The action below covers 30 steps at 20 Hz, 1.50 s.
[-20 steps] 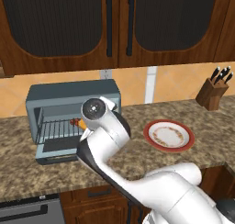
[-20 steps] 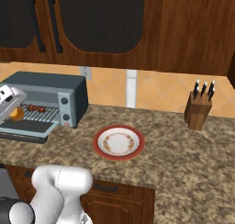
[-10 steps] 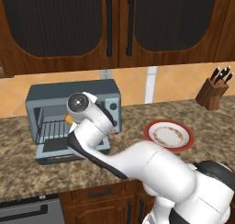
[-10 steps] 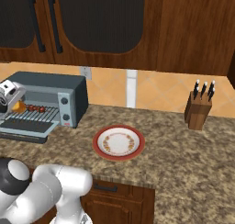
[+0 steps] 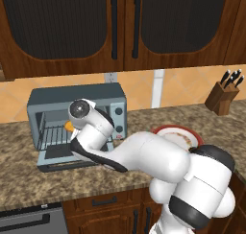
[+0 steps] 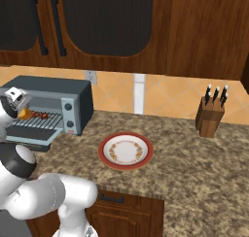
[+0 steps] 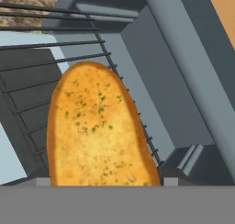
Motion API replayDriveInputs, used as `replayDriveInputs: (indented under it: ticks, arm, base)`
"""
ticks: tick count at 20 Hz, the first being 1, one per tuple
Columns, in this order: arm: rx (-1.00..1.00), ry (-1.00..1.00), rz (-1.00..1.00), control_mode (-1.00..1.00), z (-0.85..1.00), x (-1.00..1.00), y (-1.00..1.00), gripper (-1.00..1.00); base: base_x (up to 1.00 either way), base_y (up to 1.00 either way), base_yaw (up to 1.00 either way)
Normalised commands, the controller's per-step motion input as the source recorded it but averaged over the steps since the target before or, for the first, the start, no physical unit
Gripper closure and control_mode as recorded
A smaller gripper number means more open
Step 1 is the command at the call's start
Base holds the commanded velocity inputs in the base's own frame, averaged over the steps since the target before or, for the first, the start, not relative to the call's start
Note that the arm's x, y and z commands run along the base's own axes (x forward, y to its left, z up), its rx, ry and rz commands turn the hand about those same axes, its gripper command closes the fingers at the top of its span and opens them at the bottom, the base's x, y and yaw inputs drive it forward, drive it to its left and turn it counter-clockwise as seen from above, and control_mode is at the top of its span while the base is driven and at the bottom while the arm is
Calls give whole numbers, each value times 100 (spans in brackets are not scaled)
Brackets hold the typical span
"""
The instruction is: Pick up the kebab skewer and baguette bread, and place them inside the toaster oven. Close the toaster oven door and start by setting the timer.
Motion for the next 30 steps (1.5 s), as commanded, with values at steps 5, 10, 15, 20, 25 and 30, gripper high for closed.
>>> replayDriveInputs:
  ticks: [5,10,15,20,25,30]
  arm:
    - [0,0,1,-100,-21,36,0,100]
    - [0,0,0,-100,-22,28,-1,100]
    - [0,0,0,-100,-19,26,-1,100]
    - [0,0,0,-100,-26,11,0,100]
    - [0,1,0,-100,-15,18,0,100]
    - [0,6,0,-100,-1,14,0,100]
  base:
    - [0,0,0]
    - [0,0,0]
    - [0,0,0]
    - [0,0,0]
    - [0,0,0]
    - [0,0,0]
